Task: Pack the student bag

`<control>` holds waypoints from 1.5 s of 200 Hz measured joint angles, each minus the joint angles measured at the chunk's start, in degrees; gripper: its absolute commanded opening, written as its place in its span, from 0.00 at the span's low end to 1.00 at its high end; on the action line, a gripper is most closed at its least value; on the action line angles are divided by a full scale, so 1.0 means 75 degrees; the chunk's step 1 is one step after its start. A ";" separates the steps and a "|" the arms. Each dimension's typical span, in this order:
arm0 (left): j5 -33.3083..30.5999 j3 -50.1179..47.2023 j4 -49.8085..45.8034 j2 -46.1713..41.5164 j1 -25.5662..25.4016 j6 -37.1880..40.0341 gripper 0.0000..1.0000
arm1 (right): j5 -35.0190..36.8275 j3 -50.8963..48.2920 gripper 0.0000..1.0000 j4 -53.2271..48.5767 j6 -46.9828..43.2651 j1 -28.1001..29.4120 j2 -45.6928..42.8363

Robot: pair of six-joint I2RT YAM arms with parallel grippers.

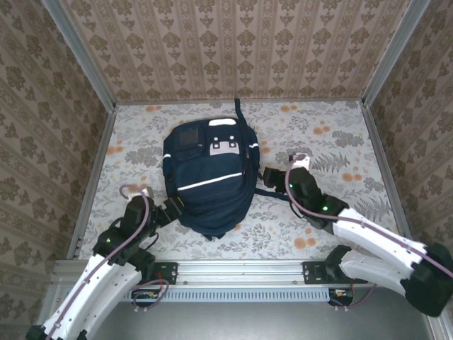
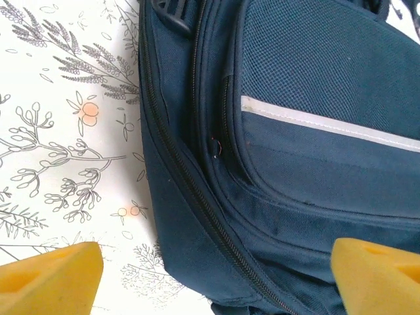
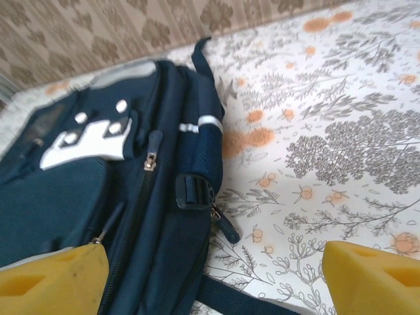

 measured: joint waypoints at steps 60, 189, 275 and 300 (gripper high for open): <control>-0.0944 0.2110 0.0766 0.3051 0.0114 0.1294 1.00 | 0.0490 0.0015 1.00 -0.1061 -0.0254 0.0000 -0.1259; -0.3544 0.1265 0.3663 0.4771 0.2521 0.4639 1.00 | 0.2232 -0.1856 1.00 0.2337 -0.4508 -0.1480 0.0536; -0.3687 0.0207 0.7373 0.6997 0.2865 0.5829 1.00 | 0.1513 -0.1999 0.99 0.6225 -0.5811 -0.2168 0.3660; -0.3529 -0.0169 0.8617 0.6974 0.2906 0.6111 1.00 | 0.1195 -0.1693 1.00 0.6202 -0.5732 -0.2617 0.3657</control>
